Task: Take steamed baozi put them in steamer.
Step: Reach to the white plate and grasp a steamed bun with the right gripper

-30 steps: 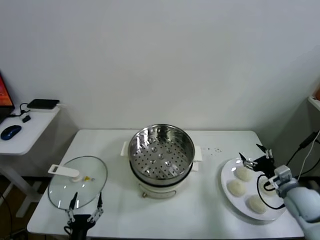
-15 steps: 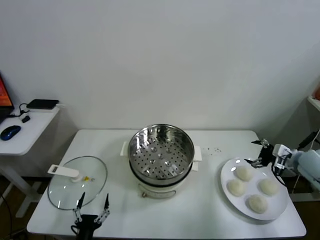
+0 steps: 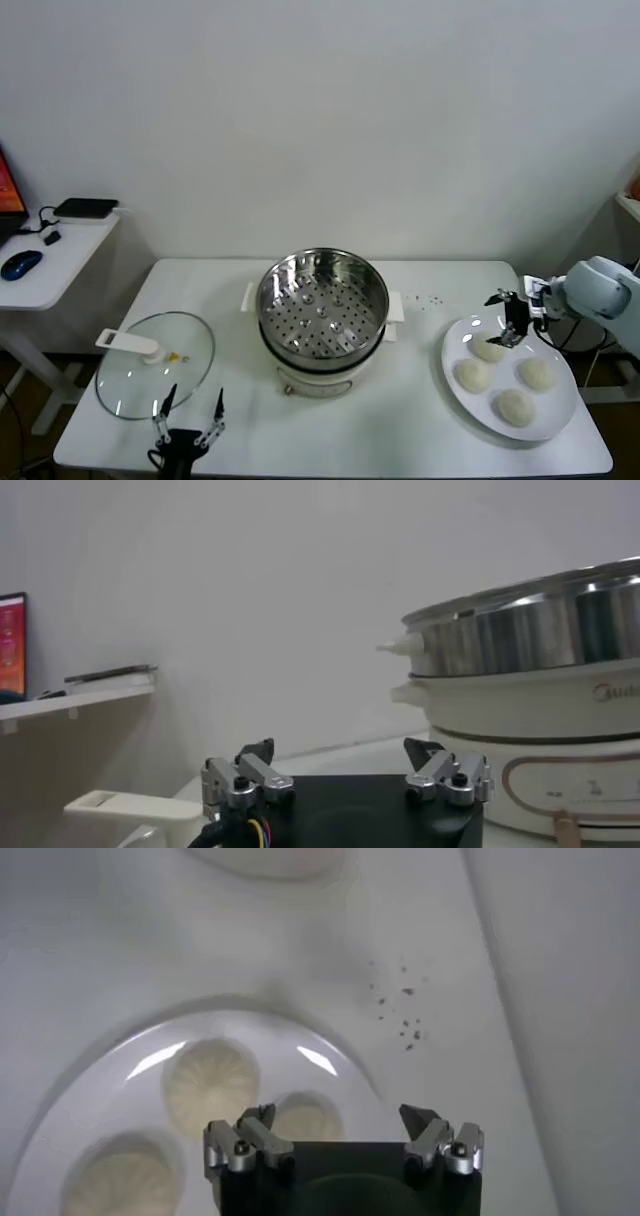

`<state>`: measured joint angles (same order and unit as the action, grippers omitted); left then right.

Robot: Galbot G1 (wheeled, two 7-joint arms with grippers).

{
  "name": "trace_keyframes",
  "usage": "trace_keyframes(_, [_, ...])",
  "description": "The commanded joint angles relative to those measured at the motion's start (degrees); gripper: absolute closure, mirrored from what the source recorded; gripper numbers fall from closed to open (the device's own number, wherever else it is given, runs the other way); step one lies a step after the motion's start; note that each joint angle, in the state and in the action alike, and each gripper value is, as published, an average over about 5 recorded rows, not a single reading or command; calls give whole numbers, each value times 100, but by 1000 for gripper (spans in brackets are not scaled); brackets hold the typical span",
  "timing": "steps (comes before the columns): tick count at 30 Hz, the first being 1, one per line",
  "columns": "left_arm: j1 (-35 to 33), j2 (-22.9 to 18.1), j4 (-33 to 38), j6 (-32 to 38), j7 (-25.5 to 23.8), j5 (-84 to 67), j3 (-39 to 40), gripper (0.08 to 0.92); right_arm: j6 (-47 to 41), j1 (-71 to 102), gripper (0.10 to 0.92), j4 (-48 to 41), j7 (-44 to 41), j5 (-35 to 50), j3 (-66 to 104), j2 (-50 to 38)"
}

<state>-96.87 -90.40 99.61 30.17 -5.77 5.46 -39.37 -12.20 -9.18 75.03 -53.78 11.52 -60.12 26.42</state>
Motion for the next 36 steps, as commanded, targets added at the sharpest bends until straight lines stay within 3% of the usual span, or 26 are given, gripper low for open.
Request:
trace_keyframes(1, [5,-9,-65,24,2,59,-3,177,295,-1791,203,-777,-469,81,-2003,476])
trace_keyframes(14, [11,11,-167,90,-3,90,-161,177,543,-945,203,-1725,-434,-190,-1507,1271])
trace_keyframes(36, [10,28,-336,121,-12,296,-274,177,564,-490,203,-1752,-516,-212,-1431,1381])
